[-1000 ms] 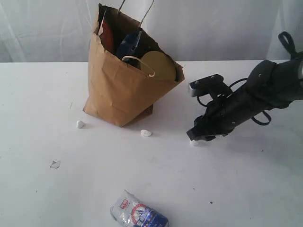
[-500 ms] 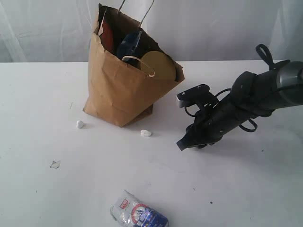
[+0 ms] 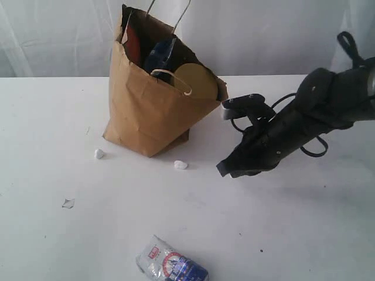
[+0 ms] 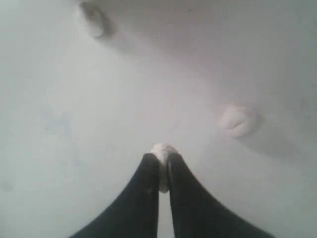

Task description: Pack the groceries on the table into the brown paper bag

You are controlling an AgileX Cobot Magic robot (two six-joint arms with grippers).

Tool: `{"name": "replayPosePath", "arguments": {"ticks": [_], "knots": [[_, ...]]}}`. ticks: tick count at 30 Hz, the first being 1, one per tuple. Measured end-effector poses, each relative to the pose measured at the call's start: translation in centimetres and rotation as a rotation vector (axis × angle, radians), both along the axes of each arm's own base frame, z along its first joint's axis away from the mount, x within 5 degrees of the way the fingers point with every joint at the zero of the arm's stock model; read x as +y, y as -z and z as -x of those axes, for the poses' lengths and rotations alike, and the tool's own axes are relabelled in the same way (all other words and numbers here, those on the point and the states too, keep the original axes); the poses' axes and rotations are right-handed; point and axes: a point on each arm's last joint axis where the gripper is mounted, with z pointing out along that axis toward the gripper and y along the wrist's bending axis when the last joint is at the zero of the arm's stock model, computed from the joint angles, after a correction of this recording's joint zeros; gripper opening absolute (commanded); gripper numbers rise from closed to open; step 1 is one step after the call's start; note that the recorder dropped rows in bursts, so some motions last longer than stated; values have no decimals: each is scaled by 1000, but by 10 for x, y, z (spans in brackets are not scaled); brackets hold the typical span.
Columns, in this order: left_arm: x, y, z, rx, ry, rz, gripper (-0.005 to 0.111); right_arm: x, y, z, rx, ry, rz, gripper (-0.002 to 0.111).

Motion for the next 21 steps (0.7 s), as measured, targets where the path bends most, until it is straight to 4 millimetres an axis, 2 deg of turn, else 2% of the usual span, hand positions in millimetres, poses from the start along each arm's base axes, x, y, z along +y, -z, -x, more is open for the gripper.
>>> {"name": "replayPosePath", "arguments": {"ticks": [9,12,13,14,15,16,17,18,19,21], "knots": [[0,0,0,0,0,0,0,3,-70,53,181,-115,-161,3],[0,0,0,0,0,0,0,8,-96,69,215,-123,-301,3],[0,0,0,0,0,0,0,14,-117,77,206,-119,-437,3],[0,0,0,0,0,0,0,17,-127,80,190,-126,-514,3],[0,0,0,0,0,0,0,23,-148,84,139,-149,-684,3],[0,0,0,0,0,0,0,25,-160,86,102,-167,-773,3],[0,0,0,0,0,0,0,28,-179,85,3,-202,-920,3],[0,0,0,0,0,0,0,28,-188,84,-75,-225,-980,3],[0,0,0,0,0,0,0,28,-200,78,-230,-232,-1009,3],[0,0,0,0,0,0,0,24,-212,62,-414,-150,-956,3]]}}
